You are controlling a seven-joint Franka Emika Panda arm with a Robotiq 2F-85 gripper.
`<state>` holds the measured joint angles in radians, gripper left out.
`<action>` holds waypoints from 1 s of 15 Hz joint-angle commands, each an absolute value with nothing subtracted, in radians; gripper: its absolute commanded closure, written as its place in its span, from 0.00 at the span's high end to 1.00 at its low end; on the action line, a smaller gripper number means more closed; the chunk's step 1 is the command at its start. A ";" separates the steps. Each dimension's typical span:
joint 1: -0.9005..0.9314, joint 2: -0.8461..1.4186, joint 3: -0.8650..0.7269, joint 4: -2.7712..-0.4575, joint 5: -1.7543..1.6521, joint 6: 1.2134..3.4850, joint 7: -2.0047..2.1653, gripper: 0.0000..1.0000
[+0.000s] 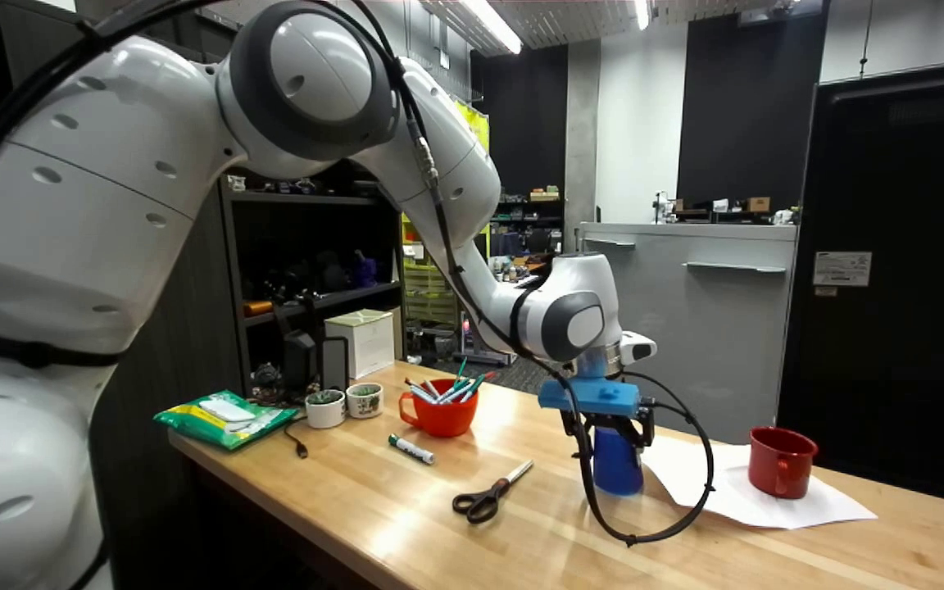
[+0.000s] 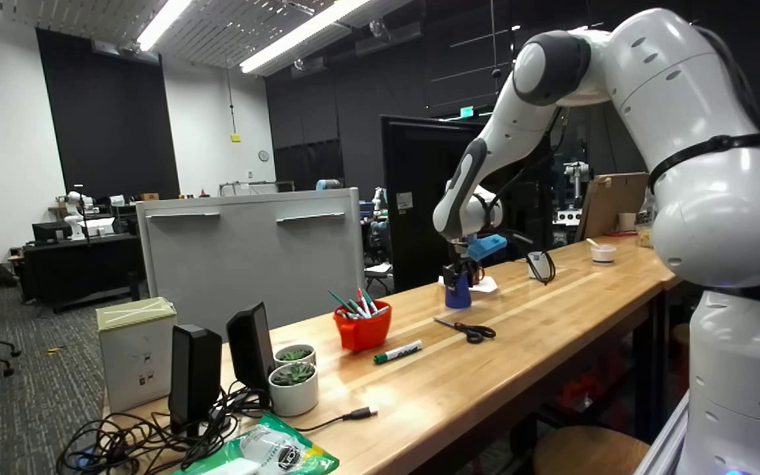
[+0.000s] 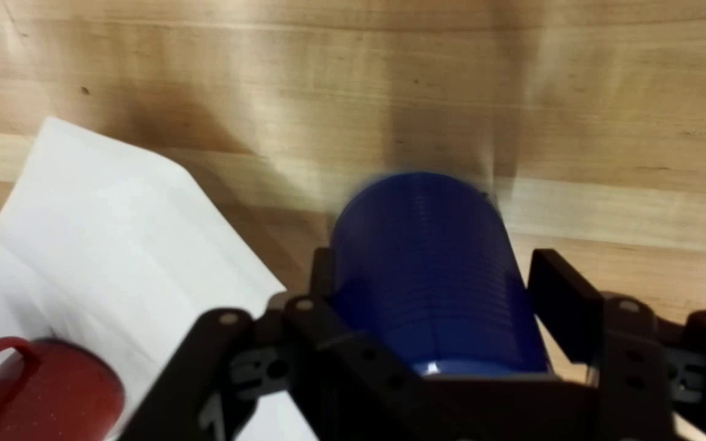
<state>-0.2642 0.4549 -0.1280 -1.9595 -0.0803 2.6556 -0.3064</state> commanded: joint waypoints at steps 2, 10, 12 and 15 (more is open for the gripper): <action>-0.217 0.378 -0.154 -2.192 -0.142 2.944 -0.248 0.53; -0.020 0.435 -0.341 -2.342 -0.120 3.341 -0.096 0.53; 0.004 0.425 -0.353 -2.350 -0.110 3.315 -0.097 0.53; -0.020 0.395 -0.305 -2.353 -0.103 3.245 -0.113 0.53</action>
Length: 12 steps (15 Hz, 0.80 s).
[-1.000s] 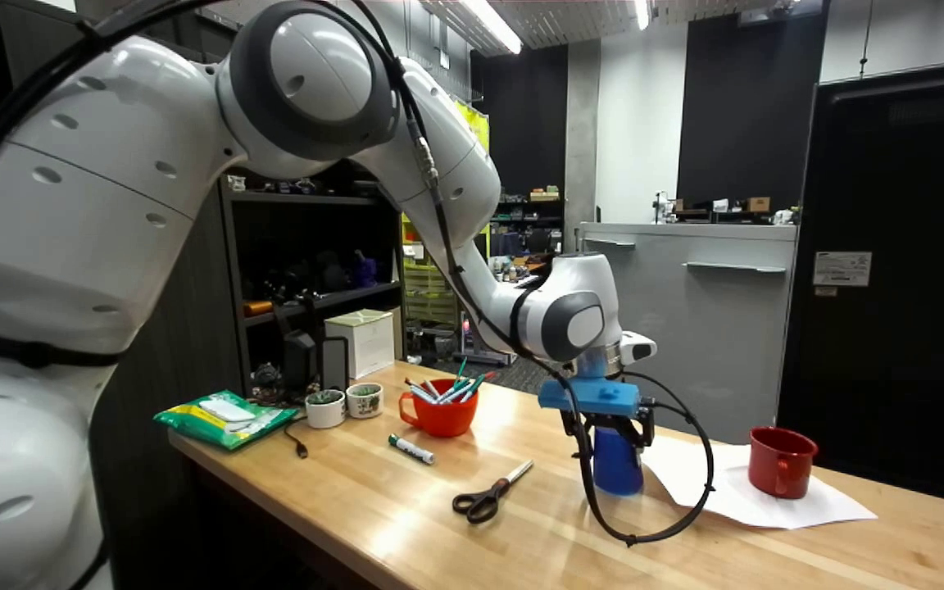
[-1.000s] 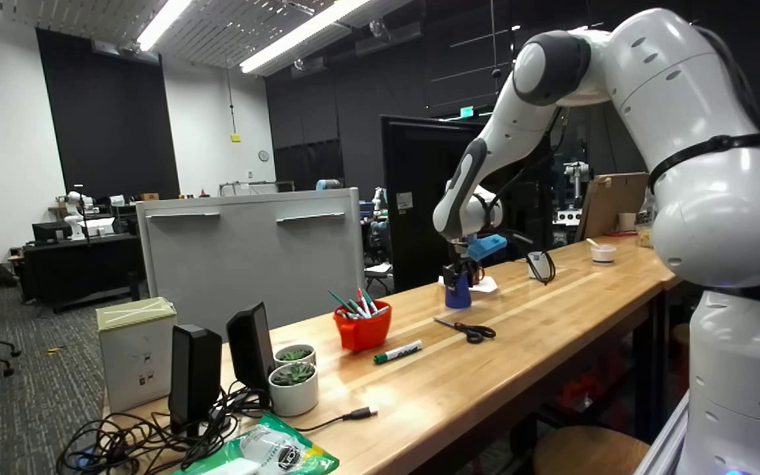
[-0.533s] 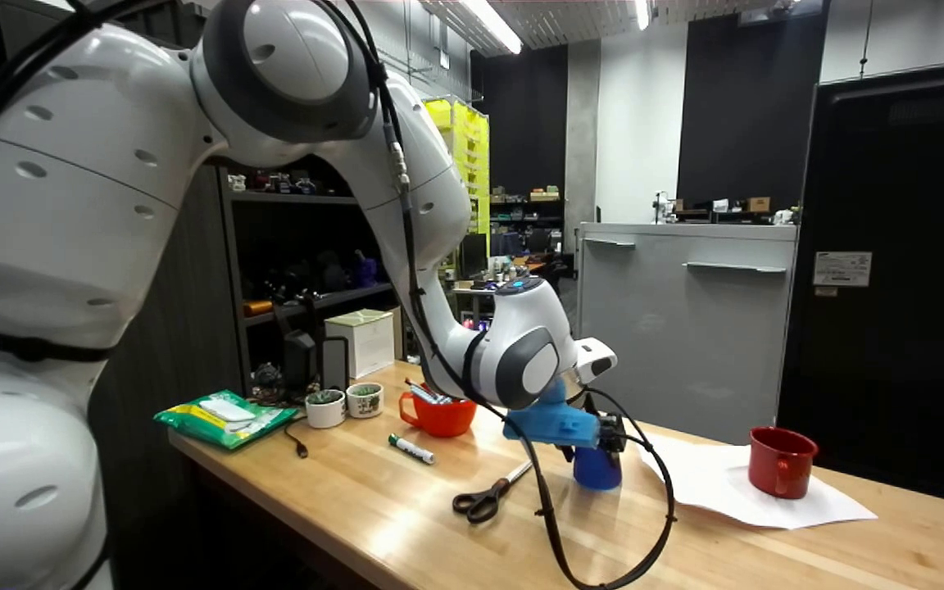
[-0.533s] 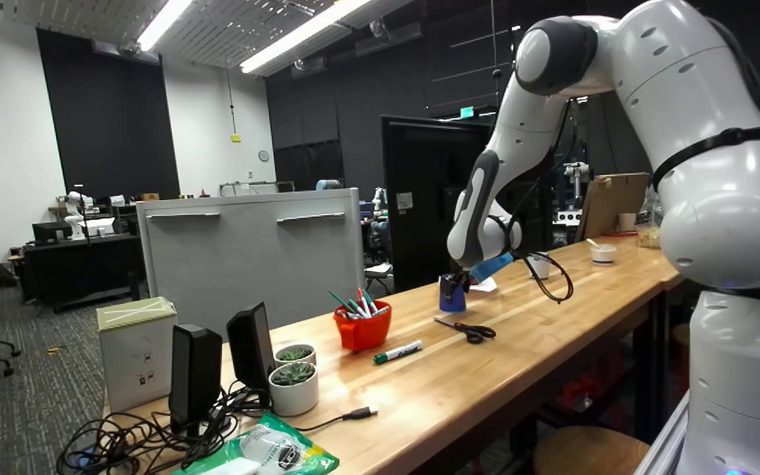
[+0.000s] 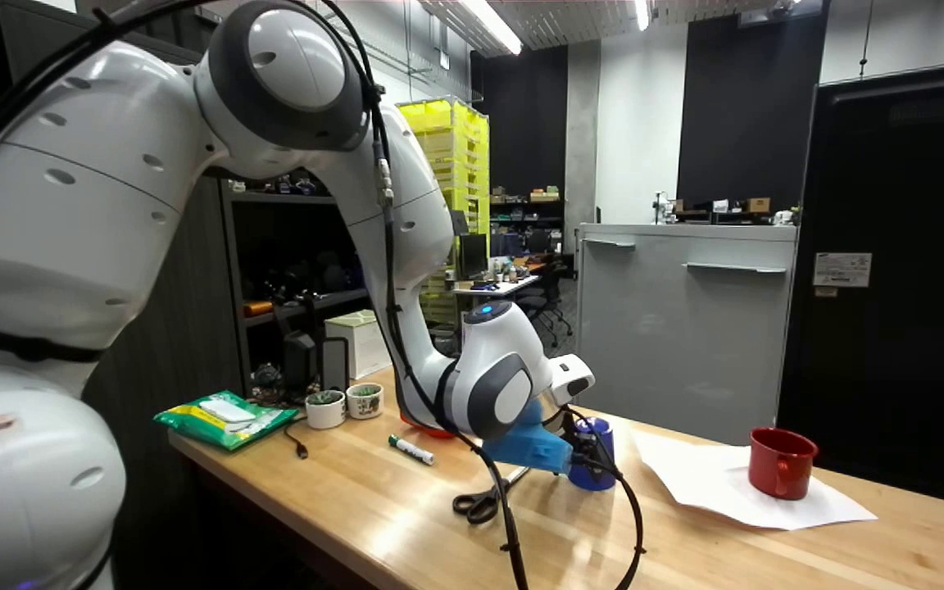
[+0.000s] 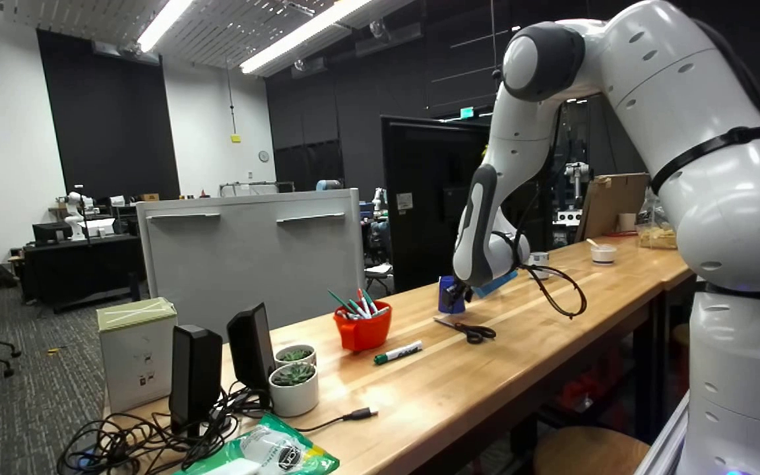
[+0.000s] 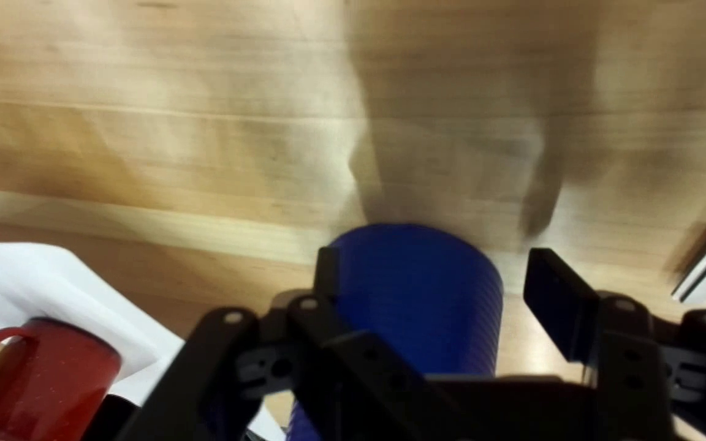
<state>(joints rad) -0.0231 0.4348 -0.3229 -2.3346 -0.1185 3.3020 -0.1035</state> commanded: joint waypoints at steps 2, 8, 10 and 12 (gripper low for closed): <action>-0.015 0.386 -0.304 -2.343 -0.101 3.199 -0.107 0.53; 0.000 0.315 -0.327 -2.276 -0.132 2.919 -0.053 1.00; -0.016 0.293 -0.316 -2.230 -0.145 2.815 -0.026 1.00; -0.049 0.278 -0.281 -2.173 -0.132 2.715 -0.030 1.00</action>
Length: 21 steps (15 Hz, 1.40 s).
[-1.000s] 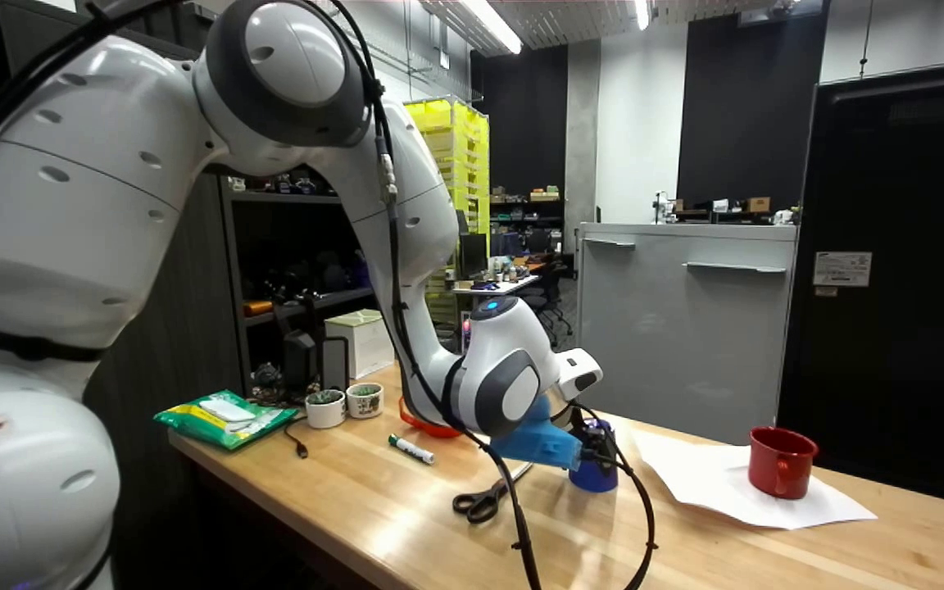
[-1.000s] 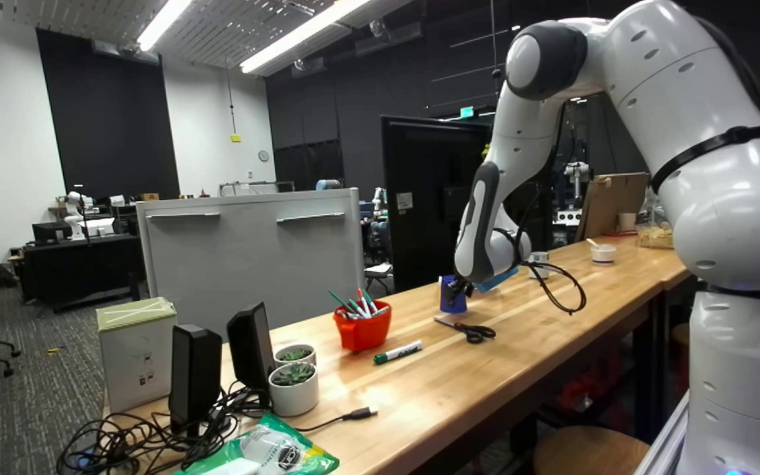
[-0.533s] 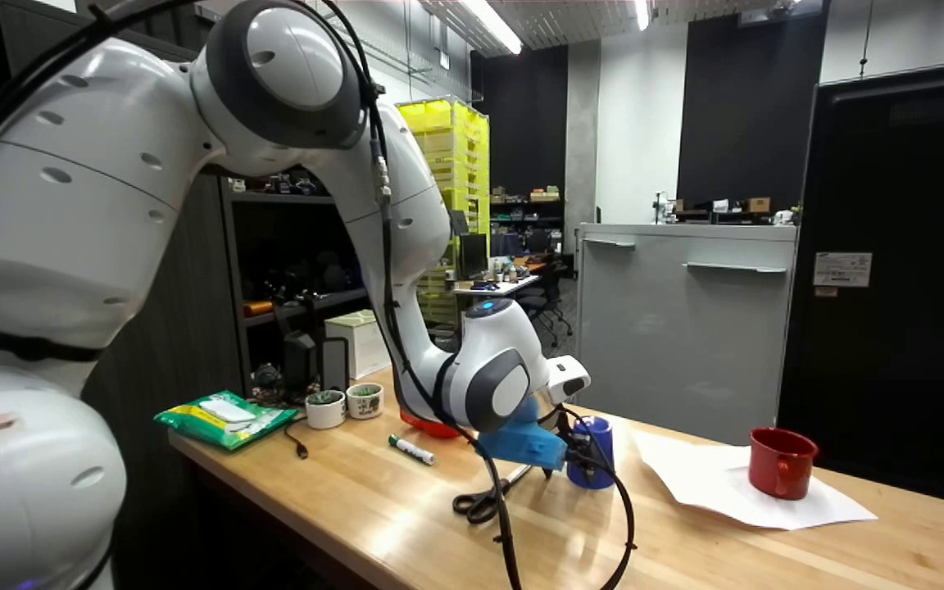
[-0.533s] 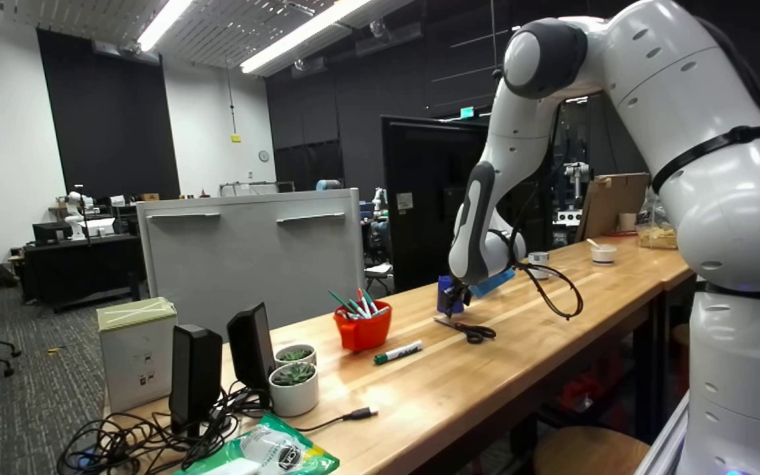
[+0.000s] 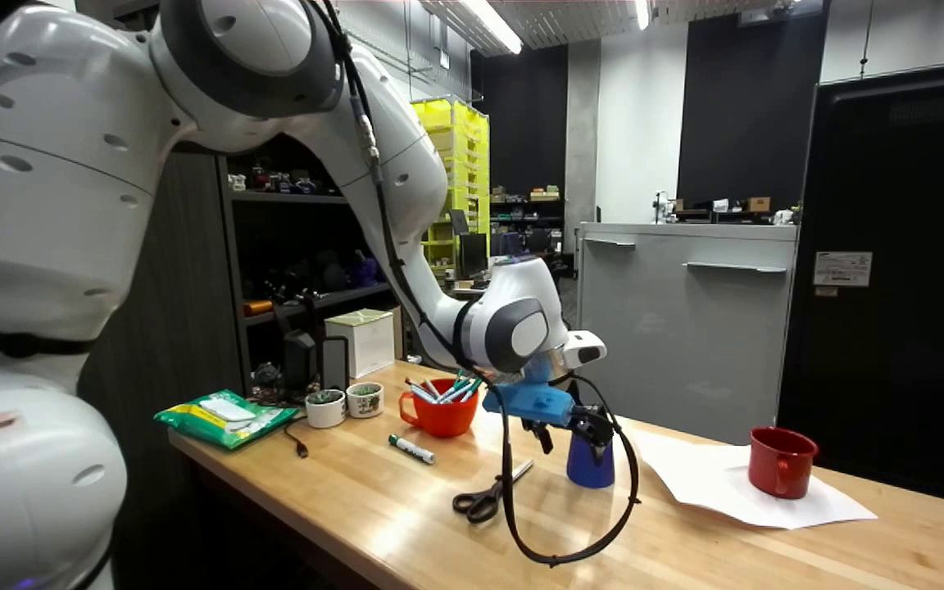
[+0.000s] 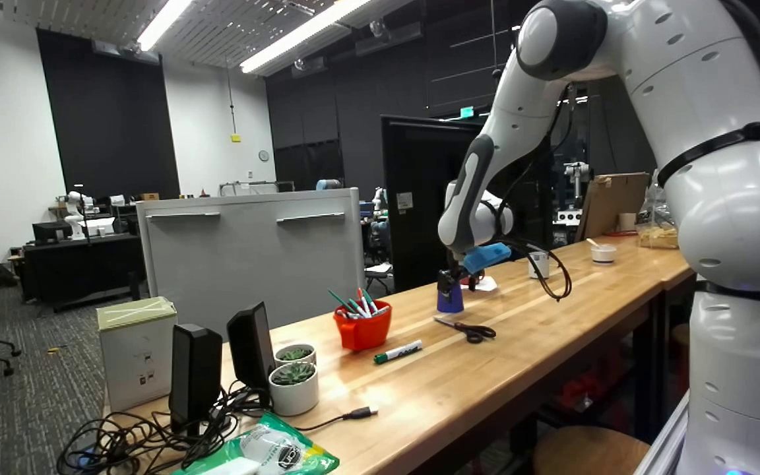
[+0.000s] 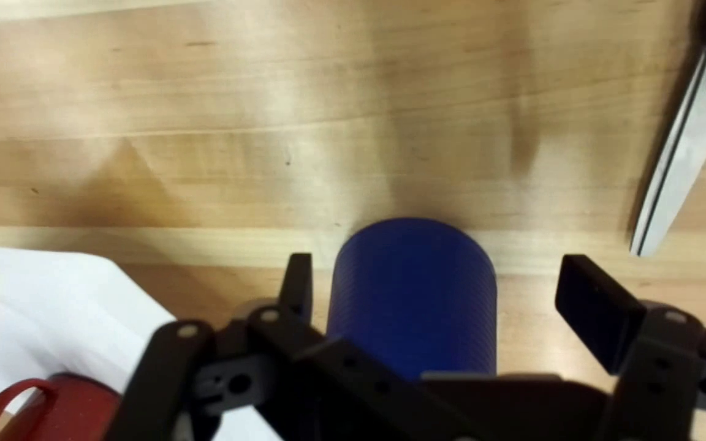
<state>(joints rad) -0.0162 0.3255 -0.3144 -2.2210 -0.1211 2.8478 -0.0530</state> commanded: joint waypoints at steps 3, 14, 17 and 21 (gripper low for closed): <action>-0.096 0.290 -0.229 -2.066 -0.083 2.560 -0.057 1.00; -0.214 0.446 -0.169 -1.765 0.017 2.198 -0.083 1.00; -0.234 0.492 -0.163 -1.718 0.021 2.155 -0.090 1.00; -0.248 0.545 -0.152 -1.664 0.022 2.112 -0.095 1.00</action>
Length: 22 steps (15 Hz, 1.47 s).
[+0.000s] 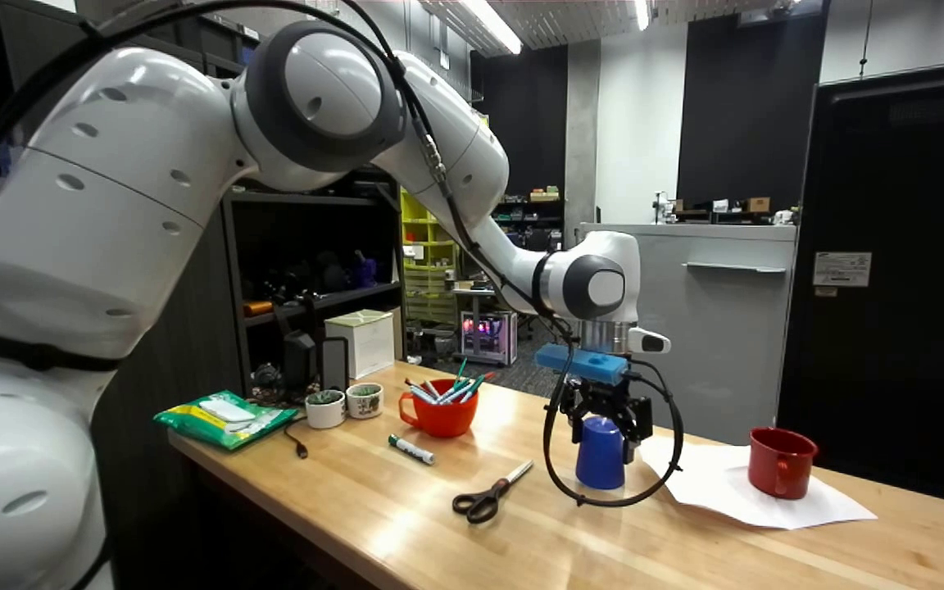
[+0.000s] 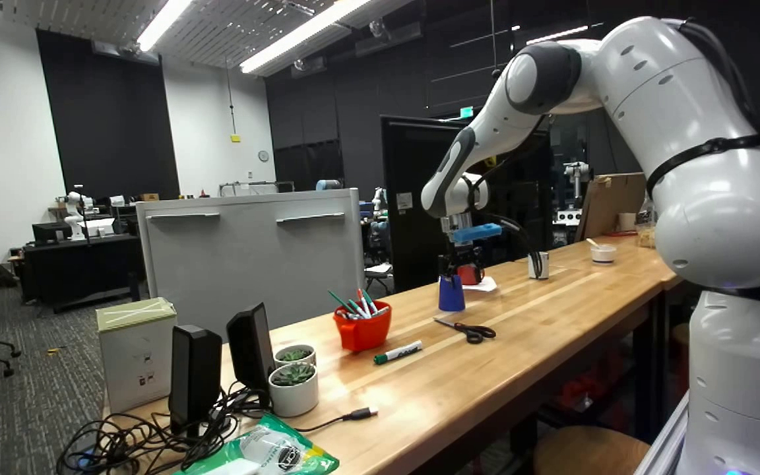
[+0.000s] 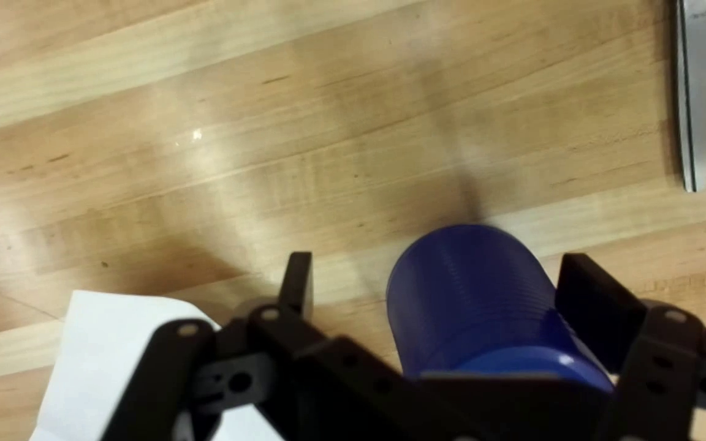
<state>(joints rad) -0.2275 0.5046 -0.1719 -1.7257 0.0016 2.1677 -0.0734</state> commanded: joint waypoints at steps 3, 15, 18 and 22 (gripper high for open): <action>-0.248 0.579 -0.149 -1.626 0.014 2.087 -0.089 1.00; -0.236 0.614 -0.148 -1.552 -0.009 2.067 -0.081 1.00; -0.240 0.629 -0.144 -1.527 -0.005 2.058 -0.089 1.00; -0.245 0.661 -0.137 -1.489 0.000 2.050 -0.106 1.00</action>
